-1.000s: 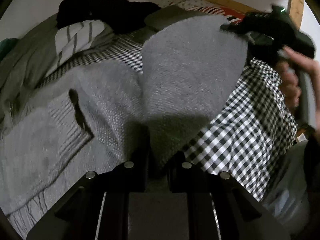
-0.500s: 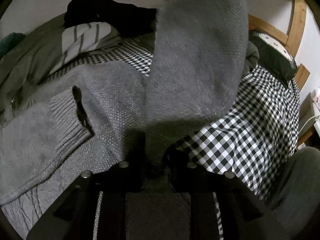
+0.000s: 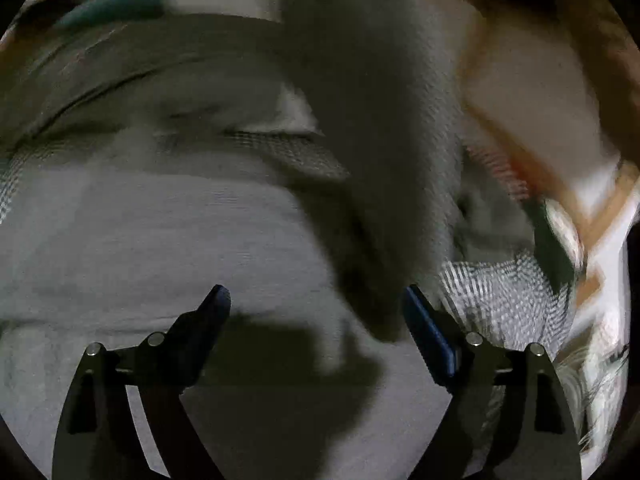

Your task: Fold large clothes

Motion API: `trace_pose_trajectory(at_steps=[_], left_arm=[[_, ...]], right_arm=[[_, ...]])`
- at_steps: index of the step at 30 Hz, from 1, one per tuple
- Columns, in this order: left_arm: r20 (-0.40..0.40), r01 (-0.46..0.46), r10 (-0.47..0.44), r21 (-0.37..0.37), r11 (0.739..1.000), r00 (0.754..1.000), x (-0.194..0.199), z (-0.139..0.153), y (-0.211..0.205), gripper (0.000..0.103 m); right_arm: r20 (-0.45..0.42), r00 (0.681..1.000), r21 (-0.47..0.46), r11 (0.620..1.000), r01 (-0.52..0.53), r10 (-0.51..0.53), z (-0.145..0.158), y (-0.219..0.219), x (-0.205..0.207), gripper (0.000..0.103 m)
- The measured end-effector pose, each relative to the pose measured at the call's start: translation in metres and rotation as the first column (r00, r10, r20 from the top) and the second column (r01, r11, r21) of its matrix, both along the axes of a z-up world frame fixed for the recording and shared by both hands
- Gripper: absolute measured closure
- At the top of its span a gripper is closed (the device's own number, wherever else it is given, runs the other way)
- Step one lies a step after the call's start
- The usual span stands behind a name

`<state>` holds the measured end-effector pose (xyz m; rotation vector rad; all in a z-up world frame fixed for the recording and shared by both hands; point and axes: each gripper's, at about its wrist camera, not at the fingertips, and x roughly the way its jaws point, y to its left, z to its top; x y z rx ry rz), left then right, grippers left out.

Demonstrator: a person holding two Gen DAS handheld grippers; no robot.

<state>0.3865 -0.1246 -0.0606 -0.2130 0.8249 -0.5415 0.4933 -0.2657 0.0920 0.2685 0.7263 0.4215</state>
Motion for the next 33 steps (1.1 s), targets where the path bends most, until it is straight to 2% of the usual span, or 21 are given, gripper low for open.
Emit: trace_pose_trajectory(at_steps=[2,3,4,7,8,10,12,14,16,18,19,22,23,24,25,27,28,30,33], left_arm=[[-0.055,-0.133,0.129,-0.070,0.989,0.990,0.016,0.008,0.062,0.018],[-0.091,-0.172,0.163,-0.106,0.979,0.982,0.024,0.010,0.085,0.018],[-0.147,-0.189,0.164,-0.175,0.966,0.975,0.039,0.012,0.115,0.018],[-0.245,-0.149,0.070,-0.321,0.935,0.967,0.076,0.018,0.162,0.018],[-0.265,-0.124,0.034,-0.329,0.936,0.964,0.085,0.017,0.166,0.018],[-0.333,-0.032,-0.084,-0.328,0.944,0.939,0.106,0.011,0.159,0.018],[-0.395,0.037,-0.179,-0.342,0.939,0.901,0.121,-0.002,0.149,0.017],[-0.438,-0.003,-0.151,-0.330,0.944,0.886,0.132,-0.014,0.155,0.017],[-0.457,-0.054,-0.145,-0.393,0.918,0.877,0.139,-0.026,0.173,0.017],[-0.467,-0.059,-0.173,-0.443,0.895,0.867,0.143,-0.034,0.182,0.017],[-0.473,-0.056,-0.178,-0.440,0.896,0.863,0.144,-0.038,0.177,0.017],[-0.481,-0.023,-0.198,-0.416,0.909,0.854,0.153,-0.044,0.173,0.018],[-0.477,-0.023,-0.195,-0.414,0.910,0.857,0.155,-0.045,0.173,0.024],[-0.477,-0.008,-0.205,-0.407,0.913,0.854,0.158,-0.046,0.173,0.055],[-0.481,-0.001,-0.205,-0.393,0.920,0.853,0.162,-0.045,0.174,0.079],[-0.472,0.006,-0.175,-0.339,0.941,0.864,0.168,-0.046,0.179,0.086],[-0.467,0.011,-0.172,-0.328,0.945,0.867,0.169,-0.045,0.184,0.092],[-0.460,0.008,-0.161,-0.317,0.949,0.873,0.174,-0.043,0.190,0.095],[-0.430,-0.018,-0.117,-0.297,0.955,0.895,0.182,-0.034,0.203,0.096]], right_arm=[[-0.007,0.999,-0.006,0.999,-0.042,0.042,-0.017,0.024,0.005,0.093],[-0.010,0.998,-0.014,0.998,-0.055,0.055,-0.023,0.033,0.005,0.093],[-0.013,0.997,-0.027,0.997,-0.072,0.072,-0.032,0.045,0.006,0.093],[0.003,0.993,-0.092,0.989,-0.115,0.116,-0.057,0.082,0.000,0.093],[0.021,0.992,-0.134,0.983,-0.124,0.127,-0.067,0.098,-0.005,0.093],[0.048,0.989,-0.216,0.968,-0.127,0.141,-0.085,0.125,-0.013,0.093],[0.081,0.987,-0.316,0.942,-0.110,0.142,-0.104,0.155,-0.019,0.093],[0.125,0.986,-0.425,0.904,-0.051,0.114,-0.115,0.174,-0.022,0.093],[0.136,0.984,-0.424,0.905,-0.045,0.113,-0.127,0.181,-0.023,0.094],[0.184,0.976,-0.494,0.869,-0.007,0.112,-0.135,0.191,-0.029,0.094],[0.206,0.971,-0.531,0.847,0.005,0.124,-0.137,0.199,-0.032,0.094],[0.292,0.935,-0.696,0.715,0.065,0.200,-0.154,0.238,-0.046,0.094],[0.319,0.922,-0.736,0.670,0.095,0.220,-0.161,0.250,-0.050,0.094],[0.331,0.914,-0.755,0.646,0.108,0.234,-0.165,0.257,-0.052,0.094],[0.343,0.906,-0.773,0.623,0.123,0.248,-0.171,0.265,-0.054,0.094],[0.368,0.895,-0.785,0.600,0.154,0.252,-0.178,0.274,-0.055,0.094],[0.379,0.892,-0.785,0.595,0.170,0.246,-0.180,0.277,-0.055,0.094],[0.406,0.884,-0.780,0.592,0.201,0.233,-0.181,0.283,-0.053,0.094],[0.430,0.872,-0.780,0.584,0.226,0.236,-0.181,0.295,-0.048,0.094]])
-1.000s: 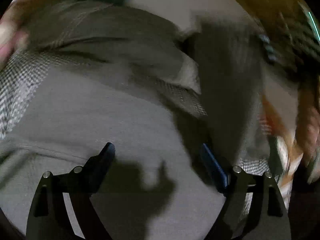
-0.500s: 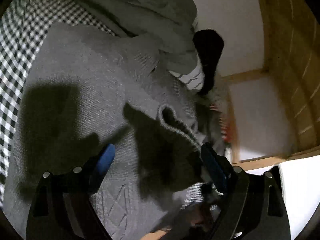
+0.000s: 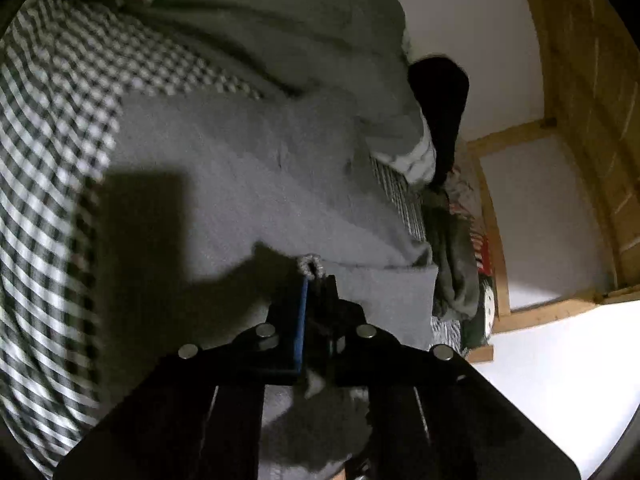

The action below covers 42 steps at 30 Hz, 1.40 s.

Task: Fold large clothes
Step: 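Fold the sleeve across the body with the left gripper while the right gripper pinches the hem, then release the sleeve and open both grippers above the sweater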

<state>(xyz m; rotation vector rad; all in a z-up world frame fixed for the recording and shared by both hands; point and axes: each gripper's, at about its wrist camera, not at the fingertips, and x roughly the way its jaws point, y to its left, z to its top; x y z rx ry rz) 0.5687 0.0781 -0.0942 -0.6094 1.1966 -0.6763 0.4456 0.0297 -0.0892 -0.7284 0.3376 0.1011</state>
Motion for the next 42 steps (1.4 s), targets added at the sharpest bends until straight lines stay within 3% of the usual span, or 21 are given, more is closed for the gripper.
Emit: trace_pose_trajectory(at_steps=[7,8,9,11,13,15,17,18,19,21,23,26,29,30,31,35,36,37,42], left_arm=[[0.077,-0.039,0.031,0.111,0.993,0.997,0.026,0.026,0.022,0.101],[0.086,-0.050,0.040,0.118,0.992,0.996,0.032,0.030,0.030,0.101],[0.089,-0.069,0.058,0.121,0.990,0.994,0.038,0.032,0.037,0.101],[0.081,-0.069,0.059,0.136,0.988,0.995,0.046,0.030,0.047,0.101],[0.076,-0.060,0.048,0.164,0.985,0.996,0.049,0.028,0.051,0.101],[0.080,-0.040,0.026,0.178,0.983,0.996,0.045,0.026,0.052,0.101],[0.083,-0.010,-0.006,0.201,0.980,0.997,0.040,0.021,0.046,0.098],[0.082,0.002,-0.021,0.221,0.975,0.996,0.036,0.016,0.041,0.083],[0.085,0.002,-0.022,0.236,0.972,0.996,0.032,0.011,0.037,0.061],[0.094,-0.008,-0.017,0.258,0.966,0.995,0.027,-0.001,0.030,0.046],[0.080,0.008,-0.029,0.256,0.967,0.996,0.021,-0.014,0.024,0.045],[0.074,0.021,-0.043,0.267,0.963,0.996,0.011,-0.031,0.011,0.043],[0.100,0.019,-0.054,0.321,0.947,0.993,0.005,-0.038,-0.001,0.038],[0.105,0.021,-0.059,0.333,0.943,0.993,0.004,-0.039,-0.005,0.035],[0.110,0.023,-0.066,0.352,0.936,0.992,0.002,-0.037,-0.009,0.034],[0.139,0.037,-0.107,0.436,0.899,0.985,-0.001,-0.031,-0.028,0.039],[0.144,0.044,-0.122,0.456,0.889,0.982,-0.003,-0.029,-0.032,0.047],[0.150,0.044,-0.127,0.463,0.885,0.981,-0.003,-0.029,-0.033,0.054],[0.181,0.041,-0.150,0.499,0.866,0.972,-0.003,-0.021,-0.042,0.076]], right_arm=[[-0.021,1.000,0.042,0.999,0.007,-0.006,-0.003,0.030,0.023,0.092],[-0.029,1.000,0.060,0.998,0.008,-0.007,-0.003,0.032,0.026,0.087],[-0.044,0.999,0.084,0.996,-0.003,0.007,-0.003,0.033,0.026,0.069],[-0.036,0.999,0.128,0.991,-0.026,0.031,0.000,0.034,0.024,0.048],[-0.016,0.997,0.152,0.985,-0.075,0.078,0.002,0.041,0.017,0.047],[-0.073,0.991,0.148,0.984,-0.097,0.109,-0.003,0.049,0.017,0.047],[-0.140,0.981,0.209,0.973,-0.101,0.132,-0.003,0.042,0.017,0.047],[-0.170,0.976,0.255,0.963,-0.087,0.134,0.000,0.034,0.017,0.046],[-0.199,0.971,0.318,0.946,-0.063,0.132,0.004,0.021,0.017,0.043],[-0.280,0.950,0.458,0.889,0.009,0.135,0.019,-0.016,0.024,0.018],[-0.379,0.914,0.545,0.834,0.093,0.145,0.028,-0.057,0.041,0.016],[-0.534,0.839,0.575,0.773,0.270,0.104,0.032,-0.112,0.078,0.016],[-0.635,0.771,0.503,0.780,0.372,0.042,0.025,-0.151,0.106,0.015],[-0.686,0.727,0.448,0.800,0.399,0.021,0.018,-0.161,0.115,0.015],[-0.739,0.674,0.399,0.815,0.420,0.014,0.008,-0.168,0.123,0.015],[-0.796,0.605,0.299,0.857,0.420,-0.020,-0.020,-0.165,0.122,0.018],[-0.792,0.611,0.301,0.861,0.410,-0.014,-0.025,-0.163,0.120,0.018],[-0.771,0.637,0.317,0.858,0.404,-0.015,-0.028,-0.163,0.117,0.019],[-0.724,0.690,0.411,0.811,0.416,0.013,-0.028,-0.176,0.109,0.023]])
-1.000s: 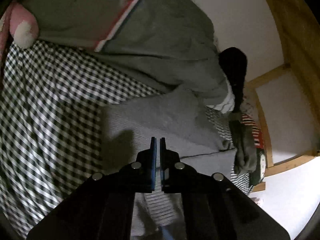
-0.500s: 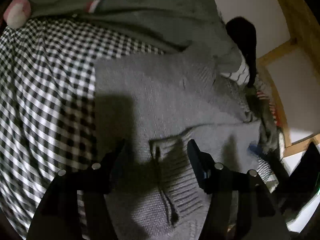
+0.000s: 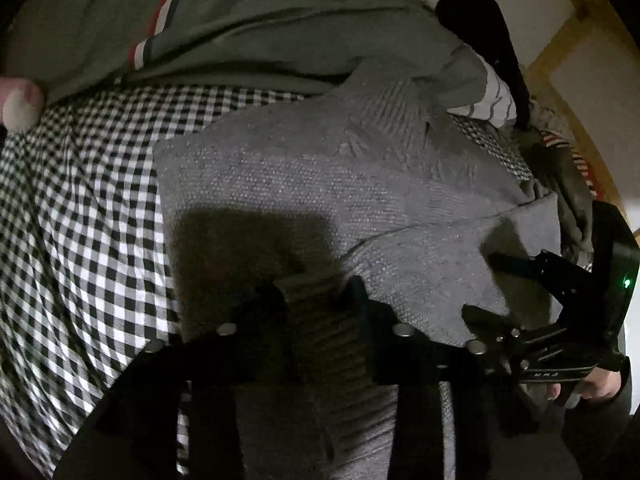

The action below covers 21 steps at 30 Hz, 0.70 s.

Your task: Fold large clothes

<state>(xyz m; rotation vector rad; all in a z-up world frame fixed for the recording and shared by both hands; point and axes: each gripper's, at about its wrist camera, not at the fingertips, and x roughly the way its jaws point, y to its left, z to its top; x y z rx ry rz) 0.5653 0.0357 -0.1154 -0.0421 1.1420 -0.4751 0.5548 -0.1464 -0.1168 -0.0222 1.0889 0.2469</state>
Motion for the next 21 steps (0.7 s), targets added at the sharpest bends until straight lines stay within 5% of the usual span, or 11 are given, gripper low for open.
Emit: trace_pose_trajectory(at_steps=[2,5,9,15,21], left_arm=[[0.016,-0.015,0.016,-0.016,1.000,1.000,0.003,0.005,-0.001,0.088],[0.029,0.000,0.000,-0.014,1.000,1.000,0.003,0.012,-0.003,0.093],[0.020,-0.025,0.026,-0.054,0.998,0.999,0.010,0.010,0.001,0.095],[0.064,-0.132,0.145,-0.170,0.977,0.987,0.021,0.034,0.030,0.096],[0.107,-0.207,0.220,-0.119,0.971,0.970,0.040,0.046,0.048,0.096]], right_arm=[[0.012,1.000,0.010,1.000,0.005,-0.005,0.002,-0.002,-0.003,0.023],[0.033,0.999,0.032,0.999,0.020,-0.021,0.004,-0.006,-0.008,0.024],[0.058,0.997,0.077,0.996,0.047,-0.051,0.009,-0.020,-0.010,0.040],[0.086,0.992,0.164,0.983,0.081,-0.096,0.020,-0.040,-0.016,0.041],[0.127,0.980,0.151,0.979,0.136,-0.155,0.033,-0.053,-0.013,0.041]])
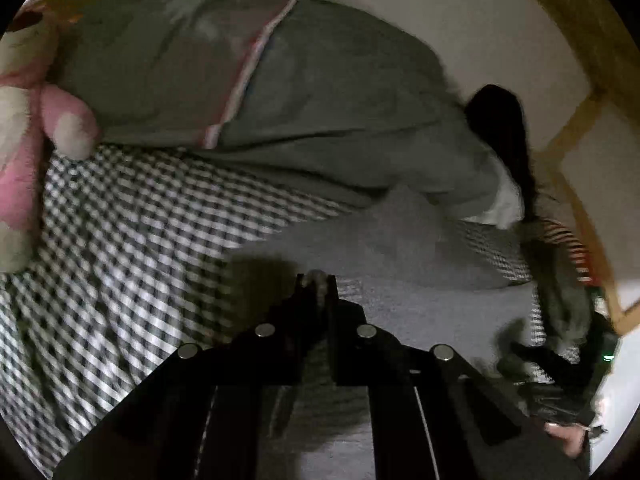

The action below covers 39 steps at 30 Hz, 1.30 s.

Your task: Fold large clothes

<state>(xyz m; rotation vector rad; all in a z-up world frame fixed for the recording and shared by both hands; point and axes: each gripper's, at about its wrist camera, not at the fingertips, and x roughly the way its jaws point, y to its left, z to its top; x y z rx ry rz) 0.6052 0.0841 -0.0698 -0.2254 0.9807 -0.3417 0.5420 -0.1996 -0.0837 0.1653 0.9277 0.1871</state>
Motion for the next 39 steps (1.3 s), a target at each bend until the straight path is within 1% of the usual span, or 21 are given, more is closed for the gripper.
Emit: trace_pose_trajectory(at_steps=[3,6,9,10,11,12,13,15,16,17,18,20,22,23,25,31,32,35,36,37,39], left_arm=[[-0.095,0.019,-0.014,0.049,0.999,0.995,0.011,-0.034,-0.003,0.096],[-0.131,0.018,-0.006,0.090,0.996,0.991,0.011,-0.063,-0.008,0.094],[-0.119,-0.025,0.034,0.071,0.997,0.992,0.008,-0.065,-0.003,0.084],[-0.107,-0.038,0.046,0.077,0.996,0.993,0.005,-0.060,-0.002,0.071],[-0.068,-0.050,0.058,0.110,0.993,0.996,-0.002,-0.047,-0.004,0.061],[-0.010,-0.052,0.054,0.141,0.989,0.998,-0.015,-0.034,-0.008,0.043],[0.050,-0.056,0.049,0.149,0.987,0.998,-0.027,-0.020,-0.011,0.025],[0.190,-0.067,0.043,0.122,0.990,0.981,-0.058,0.002,-0.029,0.006],[0.245,-0.057,0.027,0.114,0.992,0.969,-0.076,0.008,-0.045,0.006],[0.259,-0.038,0.002,0.133,0.990,0.966,-0.089,0.006,-0.062,0.006],[0.249,-0.023,-0.019,0.164,0.986,0.968,-0.098,-0.001,-0.079,0.006],[0.197,-0.029,-0.029,0.284,0.958,0.980,-0.100,-0.027,-0.113,0.006],[0.150,-0.058,0.004,0.360,0.931,0.989,-0.100,-0.053,-0.122,0.006],[0.124,-0.069,0.023,0.381,0.922,0.992,-0.100,-0.067,-0.122,0.006],[0.132,-0.073,0.025,0.375,0.924,0.991,-0.099,-0.080,-0.117,0.005],[0.138,-0.069,0.019,0.367,0.928,0.990,-0.099,-0.082,-0.112,0.005],[0.143,-0.072,0.020,0.367,0.927,0.989,-0.098,-0.084,-0.112,0.005],[0.154,-0.081,0.024,0.374,0.924,0.988,-0.096,-0.087,-0.113,0.005],[0.156,-0.082,0.024,0.375,0.924,0.987,-0.097,-0.087,-0.116,0.005],[0.158,-0.083,0.025,0.374,0.924,0.987,-0.098,-0.087,-0.116,0.005],[0.160,-0.084,0.025,0.374,0.924,0.987,-0.100,-0.086,-0.118,0.005]], right_arm=[[-0.071,0.997,-0.073,0.997,0.029,-0.034,-0.012,-0.005,0.007,0.040],[-0.111,0.994,-0.212,0.977,-0.006,-0.018,-0.035,0.001,0.013,0.035],[-0.081,0.997,-0.281,0.960,-0.020,-0.003,-0.037,0.010,0.012,0.033],[-0.081,0.997,-0.281,0.960,-0.014,-0.009,-0.034,0.011,0.012,0.032],[-0.079,0.997,-0.282,0.959,-0.007,-0.015,-0.030,0.010,0.011,0.029],[-0.070,0.997,-0.286,0.958,0.003,-0.024,-0.026,0.009,0.008,0.016],[-0.038,0.998,-0.287,0.957,0.028,-0.041,-0.017,0.010,0.003,0.010],[0.028,0.999,-0.273,0.961,0.051,-0.045,-0.002,0.014,-0.003,0.004],[0.038,0.999,-0.269,0.962,0.048,-0.039,0.002,0.017,-0.006,0.003],[0.030,0.999,-0.270,0.962,0.034,-0.027,0.003,0.024,-0.003,0.003],[0.012,1.000,-0.279,0.960,0.024,-0.021,0.000,0.031,0.002,0.003],[-0.023,0.999,-0.305,0.952,0.018,-0.026,-0.011,0.041,0.009,0.004],[-0.086,0.996,-0.328,0.945,-0.003,-0.027,-0.030,0.049,0.013,0.004],[-0.088,0.996,-0.298,0.955,0.003,-0.031,-0.038,0.045,0.010,0.004],[-0.061,0.998,-0.268,0.963,0.006,-0.023,-0.042,0.038,0.000,0.004],[-0.071,0.997,-0.281,0.960,0.005,-0.025,-0.036,0.006,-0.051,0.004],[-0.068,0.997,-0.272,0.962,0.025,-0.046,-0.031,-0.003,-0.056,0.004],[0.035,0.988,-0.222,0.963,0.154,-0.150,-0.006,-0.035,-0.076,0.003],[0.048,0.984,-0.219,0.960,0.176,-0.169,-0.004,-0.041,-0.077,0.003],[0.037,0.984,-0.219,0.960,0.175,-0.172,-0.008,-0.043,-0.075,0.003],[-0.038,0.988,-0.268,0.954,0.135,-0.150,-0.029,-0.040,-0.065,0.004]])
